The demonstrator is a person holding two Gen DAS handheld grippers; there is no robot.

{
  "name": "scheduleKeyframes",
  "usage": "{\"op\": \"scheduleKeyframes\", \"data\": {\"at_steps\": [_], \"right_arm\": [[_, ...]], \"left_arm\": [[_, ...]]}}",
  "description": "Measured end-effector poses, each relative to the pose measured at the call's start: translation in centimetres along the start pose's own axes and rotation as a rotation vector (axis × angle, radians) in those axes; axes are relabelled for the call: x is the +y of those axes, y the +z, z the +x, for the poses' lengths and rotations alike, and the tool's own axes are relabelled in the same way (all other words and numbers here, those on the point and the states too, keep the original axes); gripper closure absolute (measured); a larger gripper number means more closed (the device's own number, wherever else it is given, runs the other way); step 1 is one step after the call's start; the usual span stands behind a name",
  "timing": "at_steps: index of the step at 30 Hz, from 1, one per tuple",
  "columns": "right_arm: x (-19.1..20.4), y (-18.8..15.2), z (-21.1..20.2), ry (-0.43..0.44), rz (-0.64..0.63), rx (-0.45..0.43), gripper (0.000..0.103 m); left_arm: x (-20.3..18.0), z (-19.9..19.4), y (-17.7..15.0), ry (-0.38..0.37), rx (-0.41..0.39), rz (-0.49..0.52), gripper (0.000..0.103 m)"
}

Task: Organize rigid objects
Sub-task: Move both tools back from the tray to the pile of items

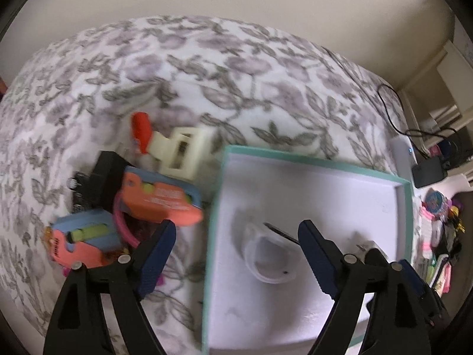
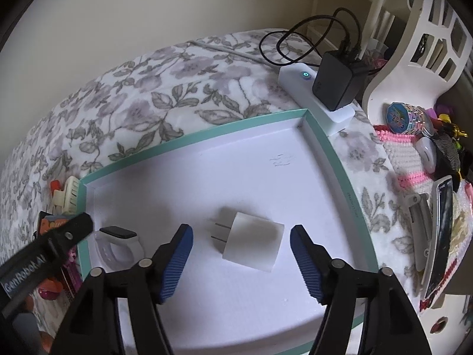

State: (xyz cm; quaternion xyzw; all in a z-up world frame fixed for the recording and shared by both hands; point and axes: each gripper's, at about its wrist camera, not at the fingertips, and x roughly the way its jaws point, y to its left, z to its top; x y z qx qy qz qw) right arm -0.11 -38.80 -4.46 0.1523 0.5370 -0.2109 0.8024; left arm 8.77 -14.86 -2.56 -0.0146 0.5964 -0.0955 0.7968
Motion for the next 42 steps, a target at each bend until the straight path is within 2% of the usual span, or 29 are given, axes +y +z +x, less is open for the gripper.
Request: {"op": "scheduleKeyframes", "data": {"at_steps": [1,3,4,6,12,21,31,37,42], "right_arm": [[0.1,0.0,0.0,0.002,-0.001,-0.001,0.021],[0.2,0.0,0.0,0.005,-0.005,-0.006,0.016],[0.3,0.0,0.0,0.007,-0.009,-0.011,0.010],[0.4,0.0,-0.1,0.012,-0.015,-0.022,0.000],[1.2,0.0,-0.8,0.054,-0.024,-0.060,0.000],[3.0,0.0,-2.6,0.207,-0.039,-0.139,0.000],[6.5,-0.7,-4.0,0.394,-0.074,-0.151,0.000],[10.5,-1.8,-5.2,0.424,-0.160,-0.180,0.000],[14.3,-3.6,-4.9,0.443,-0.256,-0.145,0.000]], "left_arm": [[0.4,-0.1,0.1,0.009,-0.009,-0.005,0.017],[0.7,0.0,0.3,0.033,-0.032,-0.013,0.008],[1.2,0.0,0.4,0.045,-0.047,-0.018,0.004],[2.0,-0.3,0.5,0.060,-0.073,-0.025,0.004],[4.8,-1.1,0.6,0.089,-0.137,-0.065,0.004],[8.9,-4.3,0.6,0.091,-0.218,-0.140,0.004],[14.1,-8.4,-0.7,0.149,-0.336,-0.206,0.004],[17.1,-8.8,-1.7,0.200,-0.335,-0.230,0.004],[19.4,-7.6,-2.4,0.213,-0.267,-0.260,0.004]]}}
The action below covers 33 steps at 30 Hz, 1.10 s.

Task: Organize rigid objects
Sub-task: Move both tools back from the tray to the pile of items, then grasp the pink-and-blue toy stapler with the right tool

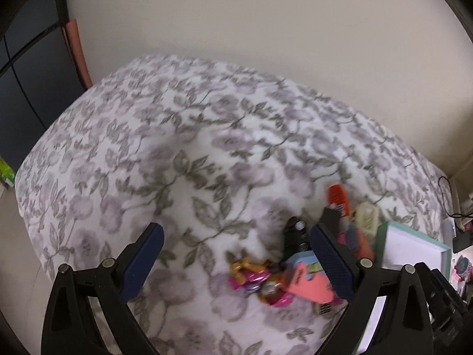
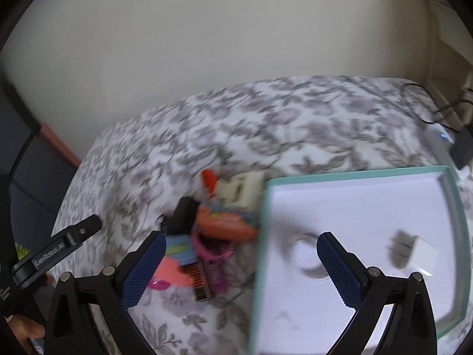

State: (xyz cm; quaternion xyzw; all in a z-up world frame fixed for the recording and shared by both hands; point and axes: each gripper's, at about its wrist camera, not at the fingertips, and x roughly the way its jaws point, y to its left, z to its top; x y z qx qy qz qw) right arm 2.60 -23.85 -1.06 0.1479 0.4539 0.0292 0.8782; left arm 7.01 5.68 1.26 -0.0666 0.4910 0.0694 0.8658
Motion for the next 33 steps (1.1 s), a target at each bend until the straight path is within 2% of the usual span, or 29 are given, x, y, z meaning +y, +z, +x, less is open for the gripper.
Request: {"op": "scheduleKeyframes", "data": {"at_steps": [4,14,20,33], "right_arm": [[3.0,-1.3,1.9,0.007,-0.075,0.064,0.000],[6.6,-3.3,5.5,0.029,-0.110,0.168,0.000],[7.8,-3.6,6.8,0.046,-0.100,0.193,0.000],[9.1,-3.6,9.1,0.045,-0.072,0.203,0.013]], "left_arm": [[1.5,1.5,-0.5,0.018,0.065,-0.042,0.004],[4.6,5.2,-2.2,0.075,0.210,-0.140,0.004],[5.8,5.9,-2.3,0.085,0.234,-0.195,0.004],[6.4,7.6,-3.0,0.095,0.281,-0.227,0.004]]}}
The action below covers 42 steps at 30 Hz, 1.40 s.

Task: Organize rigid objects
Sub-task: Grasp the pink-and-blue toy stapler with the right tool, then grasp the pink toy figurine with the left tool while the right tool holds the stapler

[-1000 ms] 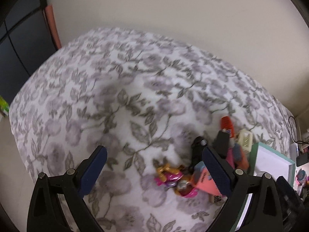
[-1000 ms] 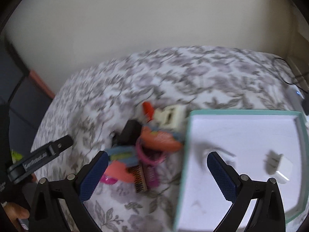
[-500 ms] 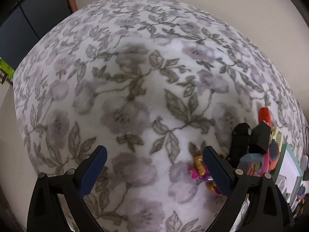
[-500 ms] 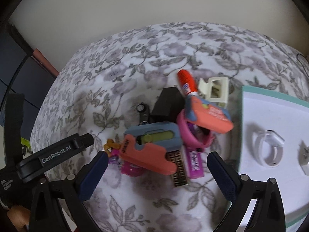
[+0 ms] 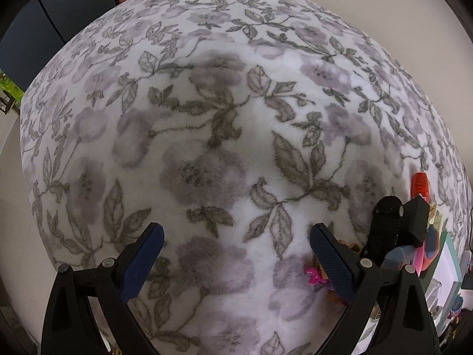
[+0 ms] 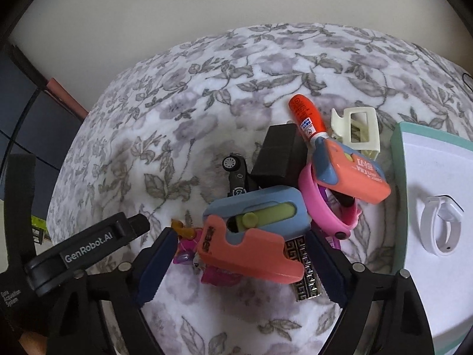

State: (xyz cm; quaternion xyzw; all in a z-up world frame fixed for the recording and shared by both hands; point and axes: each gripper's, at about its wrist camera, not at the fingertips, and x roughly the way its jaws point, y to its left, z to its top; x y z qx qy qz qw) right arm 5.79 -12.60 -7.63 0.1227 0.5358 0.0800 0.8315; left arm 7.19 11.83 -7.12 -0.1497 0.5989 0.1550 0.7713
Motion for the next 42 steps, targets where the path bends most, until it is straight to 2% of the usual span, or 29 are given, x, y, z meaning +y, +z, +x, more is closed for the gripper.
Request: {"op": "scheduleKeyframes", "data": {"at_steps": [2,4,8,9,21,42], "right_arm": [[0.0,0.0,0.3,-0.003,0.003,0.002,0.015],[0.0,0.0,0.5,-0.009,0.004,0.003,0.024],[-0.2,0.0,0.5,-0.003,0.011,0.000,0.028],[-0.3,0.0,0.4,-0.006,0.013,-0.002,0.031],[-0.9,-0.1,0.0,0.013,0.043,0.010,0.032],[-3.4,-0.5,-3.1,0.071,0.072,0.028,0.033]], "left_arm": [[0.1,0.1,0.0,-0.006,0.005,-0.007,0.004],[0.2,0.1,-0.1,-0.007,0.009,-0.009,0.004],[0.0,0.3,-0.2,-0.009,0.010,-0.004,0.004],[0.0,0.4,-0.1,-0.009,0.010,-0.001,0.004],[-0.5,0.4,-0.2,-0.026,0.020,0.015,0.004],[-4.4,0.9,-1.9,-0.120,0.090,0.090,0.004]]}}
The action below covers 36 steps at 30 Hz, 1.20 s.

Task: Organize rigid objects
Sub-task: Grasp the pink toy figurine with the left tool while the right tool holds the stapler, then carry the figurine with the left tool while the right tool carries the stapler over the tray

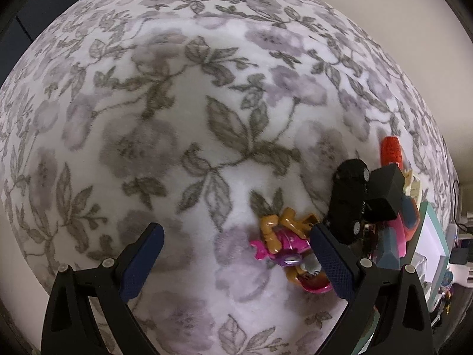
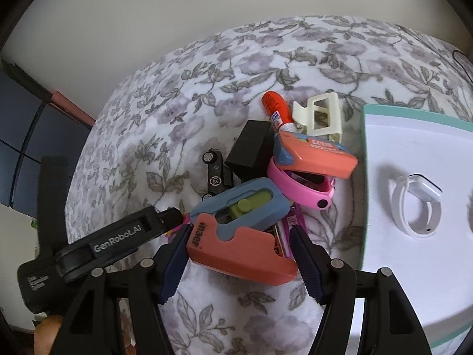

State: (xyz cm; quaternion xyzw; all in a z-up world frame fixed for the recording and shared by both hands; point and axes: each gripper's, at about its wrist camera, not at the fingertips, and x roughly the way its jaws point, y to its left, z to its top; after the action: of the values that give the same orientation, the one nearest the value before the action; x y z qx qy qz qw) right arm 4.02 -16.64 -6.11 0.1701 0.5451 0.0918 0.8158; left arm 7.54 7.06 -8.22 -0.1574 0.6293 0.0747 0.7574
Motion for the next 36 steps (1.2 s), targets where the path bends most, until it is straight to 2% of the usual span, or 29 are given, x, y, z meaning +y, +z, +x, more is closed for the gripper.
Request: {"op": "scheduleKeyframes", "data": {"at_steps": [7,9,11,15,18,20,21,27,28,29,36], "right_arm": [[-0.3,-0.1,-0.9,-0.010,-0.016,-0.003,0.033],[-0.4,-0.1,-1.0,-0.015,-0.019,-0.004,0.033],[-0.7,-0.2,-1.1,-0.013,-0.016,0.000,0.034],[-0.9,-0.3,-1.2,-0.015,-0.018,0.000,0.034],[-0.9,-0.3,-1.2,-0.006,-0.013,0.000,0.034],[-0.9,-0.3,-1.2,-0.002,-0.012,0.000,0.034],[-1.1,-0.3,-1.2,0.003,-0.008,0.001,0.034],[-1.0,-0.3,-1.4,0.005,-0.013,0.000,0.034],[-1.0,-0.3,-1.5,0.008,-0.013,-0.003,0.045],[-0.9,-0.2,-1.7,0.038,-0.013,-0.001,0.046],[-0.9,-0.2,-1.8,0.039,-0.014,0.004,0.046]], "left_arm": [[-2.9,1.0,-1.0,-0.020,0.019,0.042,0.004],[-3.7,1.2,-1.1,-0.019,0.018,0.050,0.008],[-4.8,1.9,-1.0,-0.022,0.024,0.057,0.017],[-6.6,2.6,-1.4,-0.003,0.014,0.082,0.023],[-8.0,2.5,-2.0,-0.026,0.002,0.107,0.036],[-9.0,2.5,-2.3,-0.058,-0.002,0.119,0.051],[-9.3,2.7,-2.2,-0.065,0.001,0.115,0.053],[-10.4,2.8,-2.5,-0.095,0.004,0.092,0.053],[-10.4,2.8,-2.5,-0.107,0.004,0.084,0.054],[-10.5,2.7,-2.4,-0.114,0.001,0.080,0.055],[-11.2,1.9,-1.5,-0.136,-0.035,0.080,0.055]]}}
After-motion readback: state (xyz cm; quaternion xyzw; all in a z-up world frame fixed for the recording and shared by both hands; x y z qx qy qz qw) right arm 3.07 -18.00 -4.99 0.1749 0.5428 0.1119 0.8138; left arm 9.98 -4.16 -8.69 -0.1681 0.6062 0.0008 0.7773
